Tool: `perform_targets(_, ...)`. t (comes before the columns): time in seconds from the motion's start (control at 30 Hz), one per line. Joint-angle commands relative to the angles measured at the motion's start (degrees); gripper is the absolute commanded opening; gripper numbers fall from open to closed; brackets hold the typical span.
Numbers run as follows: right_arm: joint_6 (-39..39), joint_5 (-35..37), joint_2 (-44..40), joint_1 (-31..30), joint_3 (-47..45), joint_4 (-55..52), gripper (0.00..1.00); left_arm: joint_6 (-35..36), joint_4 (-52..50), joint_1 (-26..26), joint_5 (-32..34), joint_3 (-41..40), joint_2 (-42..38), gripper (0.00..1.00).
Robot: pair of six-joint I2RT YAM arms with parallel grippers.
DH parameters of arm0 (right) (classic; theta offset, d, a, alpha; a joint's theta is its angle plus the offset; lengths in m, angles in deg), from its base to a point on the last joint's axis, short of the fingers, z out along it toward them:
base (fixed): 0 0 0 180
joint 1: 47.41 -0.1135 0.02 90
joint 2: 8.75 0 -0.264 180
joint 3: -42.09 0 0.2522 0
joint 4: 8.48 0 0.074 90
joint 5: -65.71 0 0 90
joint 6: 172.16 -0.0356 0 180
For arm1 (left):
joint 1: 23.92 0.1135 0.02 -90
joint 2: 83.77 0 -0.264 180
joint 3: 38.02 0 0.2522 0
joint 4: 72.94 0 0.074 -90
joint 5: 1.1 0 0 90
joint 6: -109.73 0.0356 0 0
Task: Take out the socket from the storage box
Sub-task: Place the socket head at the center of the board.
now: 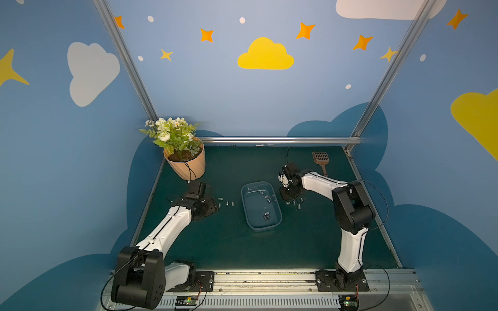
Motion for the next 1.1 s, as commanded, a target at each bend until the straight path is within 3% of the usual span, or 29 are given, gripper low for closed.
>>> perform_targets(0.0,-0.35,0.18,1.19,0.52,0.52,-0.28,0.28,-0.21,0.02,0.19,-0.34,-0.34,-0.68,0.74)
perform_targets(0.83,-0.07,0.21,-4.07,0.68,1.19,-1.57,0.41,0.47,0.56,0.01,-1.61,0.28,-1.07,0.75)
perform_targets(1.07,0.09,0.51,-6.69,0.64,1.70,-2.80,0.41,1.96,0.99,-3.23,-0.66,1.72,-1.88,0.75)
